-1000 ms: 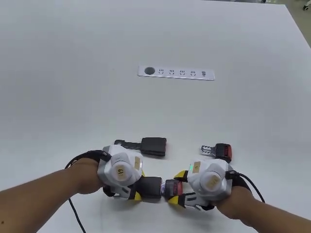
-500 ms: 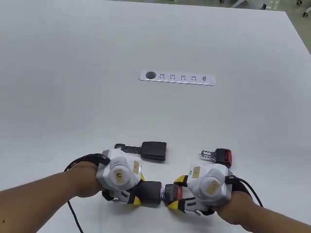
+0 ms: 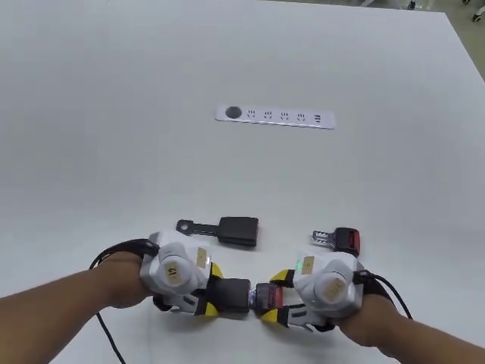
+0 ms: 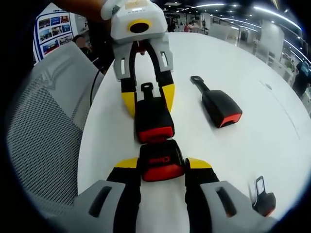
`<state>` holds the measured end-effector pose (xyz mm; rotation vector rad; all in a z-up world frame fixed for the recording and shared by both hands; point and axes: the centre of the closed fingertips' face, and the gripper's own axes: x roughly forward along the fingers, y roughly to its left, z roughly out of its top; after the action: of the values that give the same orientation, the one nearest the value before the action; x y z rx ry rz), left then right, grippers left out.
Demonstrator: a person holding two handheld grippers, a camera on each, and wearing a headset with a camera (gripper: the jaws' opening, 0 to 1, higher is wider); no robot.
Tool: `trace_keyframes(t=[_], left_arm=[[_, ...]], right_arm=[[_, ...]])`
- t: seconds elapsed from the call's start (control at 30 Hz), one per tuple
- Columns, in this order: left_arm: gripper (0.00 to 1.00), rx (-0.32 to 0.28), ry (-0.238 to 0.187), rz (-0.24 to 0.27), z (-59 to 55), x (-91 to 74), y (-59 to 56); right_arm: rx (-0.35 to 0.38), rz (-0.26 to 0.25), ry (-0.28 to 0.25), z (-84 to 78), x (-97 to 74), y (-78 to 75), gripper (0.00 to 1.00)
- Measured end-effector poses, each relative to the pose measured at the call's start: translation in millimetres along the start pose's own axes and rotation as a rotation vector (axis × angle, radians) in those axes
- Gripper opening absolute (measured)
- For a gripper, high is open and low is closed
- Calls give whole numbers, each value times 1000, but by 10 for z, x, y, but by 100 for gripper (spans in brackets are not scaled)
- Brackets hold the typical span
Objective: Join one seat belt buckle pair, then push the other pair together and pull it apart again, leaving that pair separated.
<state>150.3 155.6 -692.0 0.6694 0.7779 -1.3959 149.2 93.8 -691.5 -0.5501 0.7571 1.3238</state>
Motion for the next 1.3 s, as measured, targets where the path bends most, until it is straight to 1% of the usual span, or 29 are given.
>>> trace_keyframes(t=[0.17, 0.23, 0.4, 0.53, 0.73, 0.9, 1.0, 1.13, 1.3], left_arm=[[32, -2, -19, 1, 9, -6, 0], [32, 11, -13, 4, 14, -6, -3], [32, -6, -38, 3, 12, -12, 3], [32, -8, -57, 2, 16, -8, 2], [32, -24, -72, -1, 26, -13, 2], [32, -36, -87, 0, 5, -9, 14], [32, -43, -91, 0, 7, -12, 15], [32, -33, -88, -2, 11, -15, 8], [32, -46, -101, -2, 14, -23, 6]], right_arm=[[2, -1, -24, -17, -17, -11, 33], [-14, -11, -26, -17, -22, 2, 32], [-16, -27, -39, -19, -27, -14, 32], [-12, -15, -49, -33, -20, -27, 32], [-3, -10, -66, -43, -14, -30, 32], [7, -7, -78, -59, -5, -42, 32], [19, -3, -90, -59, -4, -42, 32], [16, -3, -95, -51, 0, -30, 32], [18, -4, -103, -45, -8, -27, 32]])
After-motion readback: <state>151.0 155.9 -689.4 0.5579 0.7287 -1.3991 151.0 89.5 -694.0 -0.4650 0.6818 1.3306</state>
